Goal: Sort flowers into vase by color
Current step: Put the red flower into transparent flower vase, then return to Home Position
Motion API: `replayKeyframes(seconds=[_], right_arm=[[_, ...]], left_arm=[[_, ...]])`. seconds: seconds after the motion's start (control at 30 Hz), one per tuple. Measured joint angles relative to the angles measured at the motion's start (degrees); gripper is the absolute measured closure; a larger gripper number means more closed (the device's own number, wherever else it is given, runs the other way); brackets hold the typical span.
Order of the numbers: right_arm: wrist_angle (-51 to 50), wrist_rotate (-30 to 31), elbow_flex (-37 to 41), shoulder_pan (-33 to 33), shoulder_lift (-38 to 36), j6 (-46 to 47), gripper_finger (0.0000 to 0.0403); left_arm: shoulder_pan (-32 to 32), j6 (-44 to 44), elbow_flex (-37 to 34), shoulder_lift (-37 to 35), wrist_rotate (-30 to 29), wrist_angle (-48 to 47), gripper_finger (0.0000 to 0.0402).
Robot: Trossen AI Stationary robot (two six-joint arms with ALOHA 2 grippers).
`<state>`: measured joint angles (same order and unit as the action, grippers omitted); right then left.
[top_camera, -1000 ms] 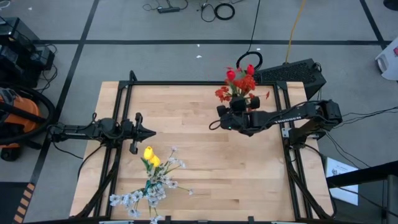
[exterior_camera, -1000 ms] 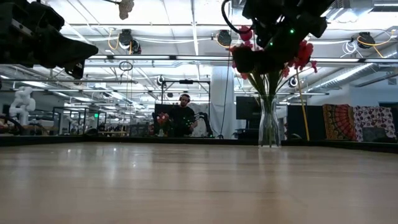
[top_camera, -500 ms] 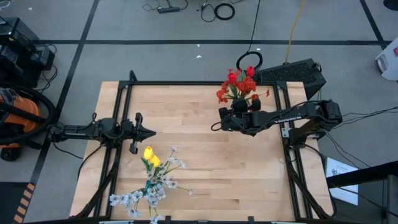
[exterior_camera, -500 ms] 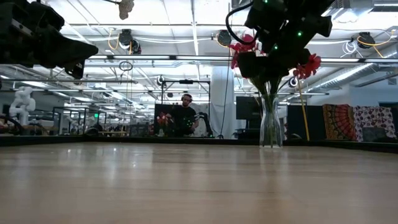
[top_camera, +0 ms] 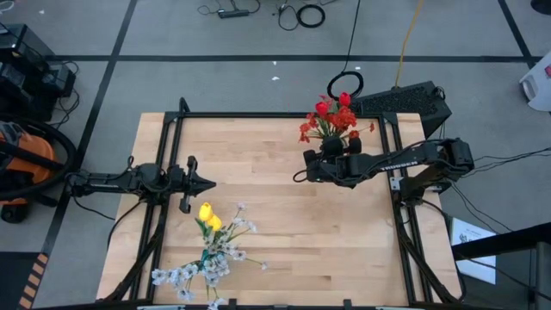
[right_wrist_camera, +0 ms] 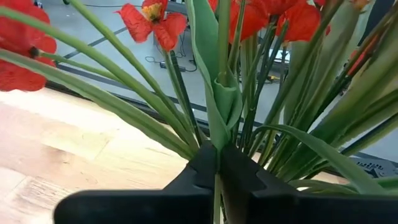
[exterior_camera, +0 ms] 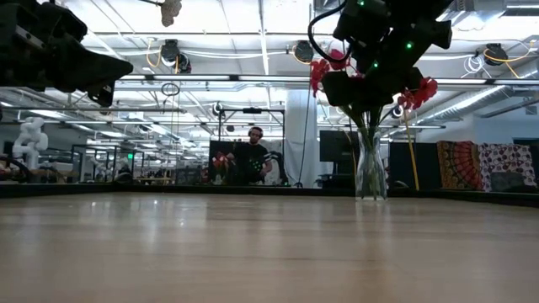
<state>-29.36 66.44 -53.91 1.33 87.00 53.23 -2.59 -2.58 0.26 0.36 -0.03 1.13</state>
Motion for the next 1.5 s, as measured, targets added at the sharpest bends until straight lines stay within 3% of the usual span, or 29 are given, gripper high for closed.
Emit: replayKeyframes(seconds=[0.43, 1.03, 1.3, 1.5], right_arm=[[-1.29, -1.10, 0.02, -3.26, 0.02, -0.31, 0.0332], [-5.02, -1.27, 0.02, -7.68, -6.32, -1.87, 0.0328], [-5.61, -7.78, 0.02, -10.91, -14.72, -3.79, 0.0328], [-5.60, -13.75, 0.02, -14.31, -19.30, -11.11, 0.0330]], left_arm=[[0.00, 0.00, -0.01, 0.00, 0.00, 0.00, 0.0383], [-0.02, -0.01, -0.01, -0.01, 0.00, 0.02, 0.0383], [-0.01, -0.01, 0.00, -0.01, 0.01, -0.02, 0.0383], [-0.01, 0.00, -0.01, -0.01, 0.01, 0.00, 0.0383]])
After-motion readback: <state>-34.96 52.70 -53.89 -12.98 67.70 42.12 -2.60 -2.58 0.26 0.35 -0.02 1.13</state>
